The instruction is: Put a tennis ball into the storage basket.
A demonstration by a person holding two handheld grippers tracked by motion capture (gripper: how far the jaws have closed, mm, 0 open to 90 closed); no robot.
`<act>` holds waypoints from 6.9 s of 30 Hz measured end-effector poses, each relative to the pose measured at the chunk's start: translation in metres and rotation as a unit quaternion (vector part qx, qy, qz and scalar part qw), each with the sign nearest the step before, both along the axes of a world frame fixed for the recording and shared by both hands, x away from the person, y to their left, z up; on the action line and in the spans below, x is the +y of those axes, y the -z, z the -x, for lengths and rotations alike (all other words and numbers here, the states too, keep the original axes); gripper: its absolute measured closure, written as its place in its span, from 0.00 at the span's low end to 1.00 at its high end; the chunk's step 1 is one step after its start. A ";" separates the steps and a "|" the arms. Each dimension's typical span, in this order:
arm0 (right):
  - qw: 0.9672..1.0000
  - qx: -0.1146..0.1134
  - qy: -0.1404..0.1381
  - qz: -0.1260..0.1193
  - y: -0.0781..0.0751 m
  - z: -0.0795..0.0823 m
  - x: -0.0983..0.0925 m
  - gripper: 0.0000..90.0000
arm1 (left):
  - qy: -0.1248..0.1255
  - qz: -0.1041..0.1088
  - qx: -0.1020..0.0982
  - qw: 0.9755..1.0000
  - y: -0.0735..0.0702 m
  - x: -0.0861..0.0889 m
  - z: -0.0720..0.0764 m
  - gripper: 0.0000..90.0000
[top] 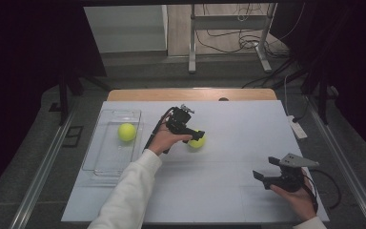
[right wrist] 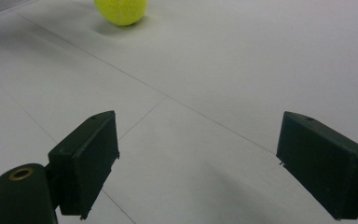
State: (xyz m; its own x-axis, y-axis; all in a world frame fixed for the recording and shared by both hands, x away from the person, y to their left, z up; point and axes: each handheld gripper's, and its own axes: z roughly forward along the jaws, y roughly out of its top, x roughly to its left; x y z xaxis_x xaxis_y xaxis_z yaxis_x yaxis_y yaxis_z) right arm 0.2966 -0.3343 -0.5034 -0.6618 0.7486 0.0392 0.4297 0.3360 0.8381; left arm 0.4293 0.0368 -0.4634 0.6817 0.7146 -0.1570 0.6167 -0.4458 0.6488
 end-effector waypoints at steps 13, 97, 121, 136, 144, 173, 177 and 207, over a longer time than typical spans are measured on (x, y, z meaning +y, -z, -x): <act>1.000 0.001 0.000 0.001 0.000 0.000 0.000 0.14 | 0.002 -0.016 0.011 1.000 0.014 -0.007 -0.006 0.08; 1.000 0.001 0.002 0.002 0.000 0.000 0.000 0.14 | 0.008 0.010 -0.021 1.000 0.005 -0.001 0.005 0.31; 1.000 0.001 0.002 0.003 0.001 -0.001 0.000 0.14 | 0.003 0.044 -0.060 0.997 -0.022 0.012 0.018 0.31; 1.000 0.001 0.003 0.004 0.001 -0.001 0.000 0.14 | 0.003 0.063 -0.080 0.995 -0.034 0.014 0.025 0.31; 1.000 0.001 0.003 0.003 0.001 -0.001 0.000 0.14 | 0.004 0.074 -0.092 0.993 -0.042 0.015 0.031 0.31; 1.000 0.001 0.004 0.004 0.001 -0.001 0.000 0.14 | -0.012 0.106 -0.131 0.986 -0.062 0.029 0.045 0.31; 1.000 0.002 0.004 0.005 0.001 0.000 0.000 0.14 | -0.014 0.107 -0.134 0.985 -0.063 0.031 0.047 0.31; 1.000 0.002 0.005 0.006 0.001 -0.001 0.001 0.14 | -0.039 0.110 -0.138 0.984 -0.062 0.052 0.049 0.31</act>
State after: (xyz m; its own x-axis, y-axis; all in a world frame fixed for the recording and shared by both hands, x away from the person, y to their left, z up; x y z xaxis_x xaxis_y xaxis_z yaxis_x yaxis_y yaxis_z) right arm 0.2973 -0.3336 -0.5045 -0.6543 0.7555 0.0331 0.4363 0.3414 0.8325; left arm 0.3800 0.0888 -0.4015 0.6643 0.7360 -0.1301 0.4310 -0.2350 0.8712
